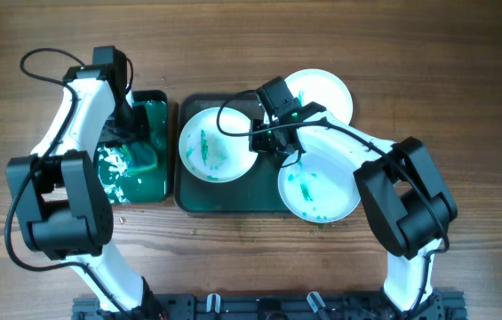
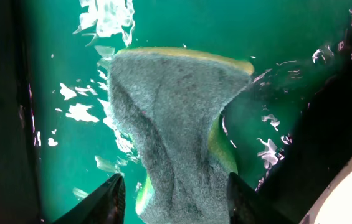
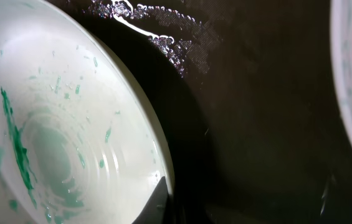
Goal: Clean dirty plates on tray and stack at the side
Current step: 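Grasp the green sponge with left gripper and dip it in water, then scrub the left white plate with the sponge held by left gripper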
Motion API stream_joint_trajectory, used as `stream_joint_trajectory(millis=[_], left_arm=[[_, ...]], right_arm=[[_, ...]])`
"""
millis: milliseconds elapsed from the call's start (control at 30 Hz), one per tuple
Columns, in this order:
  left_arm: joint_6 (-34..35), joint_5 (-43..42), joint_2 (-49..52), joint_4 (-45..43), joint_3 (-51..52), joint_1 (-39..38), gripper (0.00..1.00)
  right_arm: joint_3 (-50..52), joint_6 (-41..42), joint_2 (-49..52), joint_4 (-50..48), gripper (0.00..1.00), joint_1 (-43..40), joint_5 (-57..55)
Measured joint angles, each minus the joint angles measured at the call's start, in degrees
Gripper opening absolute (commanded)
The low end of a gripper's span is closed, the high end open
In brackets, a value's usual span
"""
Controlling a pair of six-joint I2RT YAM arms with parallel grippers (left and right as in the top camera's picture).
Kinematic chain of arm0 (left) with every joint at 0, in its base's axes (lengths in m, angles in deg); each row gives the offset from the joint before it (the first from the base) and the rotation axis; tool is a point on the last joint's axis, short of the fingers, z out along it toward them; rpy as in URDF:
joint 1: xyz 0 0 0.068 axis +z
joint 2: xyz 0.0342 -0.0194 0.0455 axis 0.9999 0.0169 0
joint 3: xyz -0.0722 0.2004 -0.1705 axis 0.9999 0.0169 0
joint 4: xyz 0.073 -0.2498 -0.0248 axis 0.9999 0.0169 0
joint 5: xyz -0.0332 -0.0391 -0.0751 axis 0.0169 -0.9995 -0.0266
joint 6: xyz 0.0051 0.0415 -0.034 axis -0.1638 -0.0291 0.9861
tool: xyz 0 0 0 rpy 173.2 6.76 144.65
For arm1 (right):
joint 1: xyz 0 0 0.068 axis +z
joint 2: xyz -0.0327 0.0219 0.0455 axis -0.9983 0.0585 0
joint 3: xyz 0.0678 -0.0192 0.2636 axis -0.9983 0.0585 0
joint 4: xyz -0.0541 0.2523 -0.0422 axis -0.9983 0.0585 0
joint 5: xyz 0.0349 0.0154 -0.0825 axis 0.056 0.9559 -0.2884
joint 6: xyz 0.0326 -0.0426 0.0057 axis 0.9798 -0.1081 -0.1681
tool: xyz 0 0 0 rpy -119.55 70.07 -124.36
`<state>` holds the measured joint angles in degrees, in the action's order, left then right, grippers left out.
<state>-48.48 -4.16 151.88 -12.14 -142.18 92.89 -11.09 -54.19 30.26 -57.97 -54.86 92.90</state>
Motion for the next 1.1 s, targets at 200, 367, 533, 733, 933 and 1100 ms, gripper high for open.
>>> stream_joint_trajectory(millis=[200,367,533,733,933,1100], left_arm=[[-2.5,-3.5,0.5,-4.2,2.6,0.0,0.33],[-3.0,-4.8,1.2,-4.8,4.8,0.0,0.47],[-2.6,-5.1,1.2,-3.1,4.4,0.0,0.54],[3.7,-2.7,1.6,4.1,-4.5,0.0,0.45],[5.8,-1.9,1.7,0.8,-2.5,0.0,0.47],[6.0,0.1,1.9,-3.8,4.9,0.0,0.56]], right_arm=[[0.0,0.0,0.0,0.0,0.04,0.0,0.0],[0.0,0.0,0.0,0.0,0.04,0.0,0.0],[0.0,0.0,0.0,0.0,0.04,0.0,0.0],[0.0,0.0,0.0,0.0,0.05,0.0,0.0],[0.0,0.0,0.0,0.0,0.04,0.0,0.0],[0.0,0.0,0.0,0.0,0.04,0.0,0.0]])
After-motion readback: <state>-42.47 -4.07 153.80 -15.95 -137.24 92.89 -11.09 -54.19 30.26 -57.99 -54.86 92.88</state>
